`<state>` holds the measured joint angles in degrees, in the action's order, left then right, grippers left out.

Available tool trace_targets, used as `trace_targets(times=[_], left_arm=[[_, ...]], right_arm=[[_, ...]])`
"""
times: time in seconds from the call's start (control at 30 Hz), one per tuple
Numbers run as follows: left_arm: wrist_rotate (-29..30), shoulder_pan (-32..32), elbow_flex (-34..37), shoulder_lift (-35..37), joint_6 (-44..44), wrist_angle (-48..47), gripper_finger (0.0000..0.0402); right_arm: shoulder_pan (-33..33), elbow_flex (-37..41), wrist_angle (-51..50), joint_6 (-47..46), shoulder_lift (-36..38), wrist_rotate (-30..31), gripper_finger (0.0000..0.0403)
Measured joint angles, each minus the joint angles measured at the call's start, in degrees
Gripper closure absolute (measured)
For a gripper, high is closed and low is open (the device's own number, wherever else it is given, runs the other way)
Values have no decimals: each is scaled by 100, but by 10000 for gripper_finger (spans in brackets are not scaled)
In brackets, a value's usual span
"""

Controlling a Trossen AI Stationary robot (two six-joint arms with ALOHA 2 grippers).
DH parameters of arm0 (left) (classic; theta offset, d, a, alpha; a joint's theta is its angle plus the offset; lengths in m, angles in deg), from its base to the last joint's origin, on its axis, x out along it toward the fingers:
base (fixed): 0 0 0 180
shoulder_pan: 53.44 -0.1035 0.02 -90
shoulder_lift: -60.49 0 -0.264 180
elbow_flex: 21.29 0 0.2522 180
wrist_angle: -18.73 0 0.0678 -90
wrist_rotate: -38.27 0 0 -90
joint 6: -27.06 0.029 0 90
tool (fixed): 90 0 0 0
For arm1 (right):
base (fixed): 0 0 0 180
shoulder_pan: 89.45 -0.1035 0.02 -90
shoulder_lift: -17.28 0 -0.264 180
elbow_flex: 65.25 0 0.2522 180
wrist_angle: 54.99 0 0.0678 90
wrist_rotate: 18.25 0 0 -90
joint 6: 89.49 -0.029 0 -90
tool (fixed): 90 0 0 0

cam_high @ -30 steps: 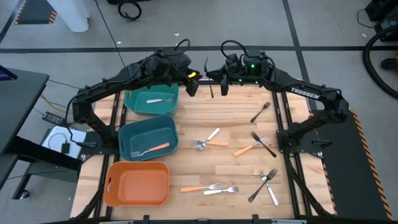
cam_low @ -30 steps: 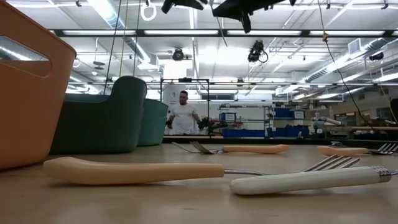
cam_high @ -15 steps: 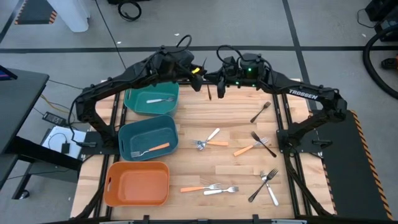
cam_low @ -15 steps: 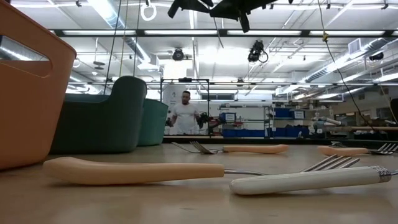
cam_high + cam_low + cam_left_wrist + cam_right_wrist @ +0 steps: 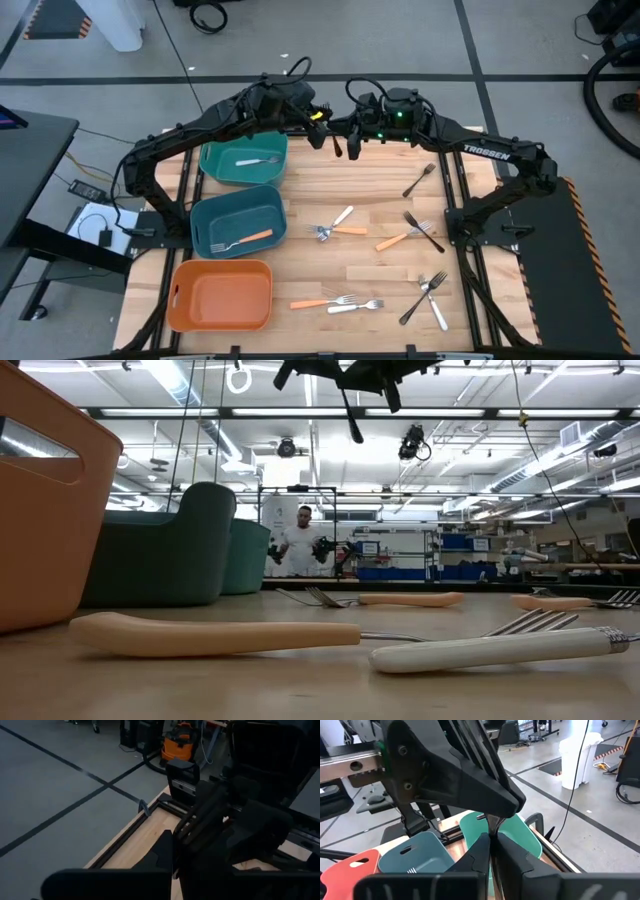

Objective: Sort silverware by color (type)
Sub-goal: Put the black fork into the orange bin

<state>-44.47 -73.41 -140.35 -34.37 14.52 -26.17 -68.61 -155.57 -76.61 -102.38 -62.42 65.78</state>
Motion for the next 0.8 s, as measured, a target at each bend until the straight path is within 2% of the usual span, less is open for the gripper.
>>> trace_targets(times=[0.2,0.3,0.43,0.53,0.63,0.8], left_arm=[[104,-13,0,26,410,-313,389],[77,17,1,184,590,-908,389],[-165,151,-204,412,894,-2120,389],[-611,367,-466,542,846,-3008,384],[-1051,724,-854,585,795,-4073,383],[-1227,1503,-1179,585,334,-5701,385]], right_arm=[[-1,0,17,-1,21,22,346],[-3,0,12,48,65,64,339],[100,0,15,242,139,65,333],[227,0,8,330,140,67,334],[365,0,-29,414,140,70,334],[614,0,-241,611,140,58,334]])
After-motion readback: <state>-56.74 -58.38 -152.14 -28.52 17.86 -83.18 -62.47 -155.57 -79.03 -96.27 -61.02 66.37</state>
